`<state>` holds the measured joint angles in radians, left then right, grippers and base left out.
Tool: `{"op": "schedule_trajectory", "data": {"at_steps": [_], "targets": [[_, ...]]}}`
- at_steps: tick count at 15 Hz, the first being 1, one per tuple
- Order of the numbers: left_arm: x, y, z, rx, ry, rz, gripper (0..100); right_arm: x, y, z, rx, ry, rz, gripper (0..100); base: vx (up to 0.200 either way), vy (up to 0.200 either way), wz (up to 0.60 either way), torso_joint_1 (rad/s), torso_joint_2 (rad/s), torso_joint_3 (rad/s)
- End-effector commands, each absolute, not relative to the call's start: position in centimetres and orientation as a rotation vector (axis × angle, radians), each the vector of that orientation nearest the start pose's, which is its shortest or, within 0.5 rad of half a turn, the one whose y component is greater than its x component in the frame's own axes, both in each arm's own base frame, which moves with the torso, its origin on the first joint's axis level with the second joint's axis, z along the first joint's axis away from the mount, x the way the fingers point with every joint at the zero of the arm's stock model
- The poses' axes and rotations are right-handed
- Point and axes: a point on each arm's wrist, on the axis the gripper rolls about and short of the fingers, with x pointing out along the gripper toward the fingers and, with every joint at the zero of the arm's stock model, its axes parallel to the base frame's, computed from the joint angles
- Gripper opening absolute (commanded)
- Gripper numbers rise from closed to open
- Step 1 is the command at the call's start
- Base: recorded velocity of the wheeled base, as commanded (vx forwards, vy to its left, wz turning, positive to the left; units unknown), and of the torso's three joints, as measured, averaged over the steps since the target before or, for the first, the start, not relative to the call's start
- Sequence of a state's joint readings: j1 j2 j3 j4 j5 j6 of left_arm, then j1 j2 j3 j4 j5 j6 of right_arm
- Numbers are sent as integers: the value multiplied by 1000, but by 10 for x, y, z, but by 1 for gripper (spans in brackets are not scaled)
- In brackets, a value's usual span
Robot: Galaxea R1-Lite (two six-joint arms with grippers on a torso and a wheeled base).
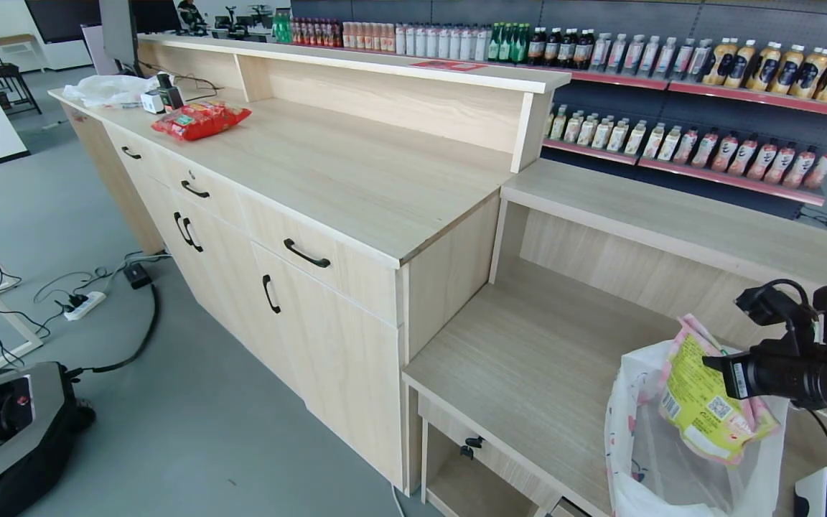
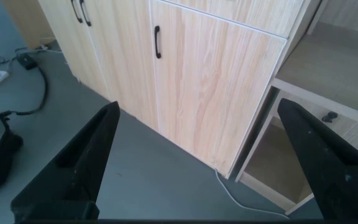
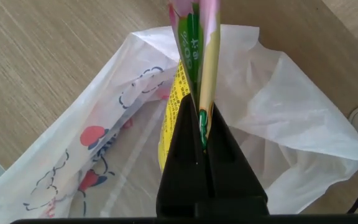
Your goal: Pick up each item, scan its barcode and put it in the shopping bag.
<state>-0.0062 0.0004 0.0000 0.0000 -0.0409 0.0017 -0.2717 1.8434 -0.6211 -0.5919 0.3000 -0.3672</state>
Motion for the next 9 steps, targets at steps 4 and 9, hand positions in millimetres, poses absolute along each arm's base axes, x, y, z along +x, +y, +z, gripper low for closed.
{"op": "schedule_trajectory", "data": {"at_steps": [4,9], "targets": [[-23,-1,76,2,1,-48,100,290,-92,73,-212,615,105,0,0,0,0,0,0,0],[-23,-1,76,2,1,-48,100,295,-100,56,-188,642,98,0,0,0,0,0,0,0]]}}
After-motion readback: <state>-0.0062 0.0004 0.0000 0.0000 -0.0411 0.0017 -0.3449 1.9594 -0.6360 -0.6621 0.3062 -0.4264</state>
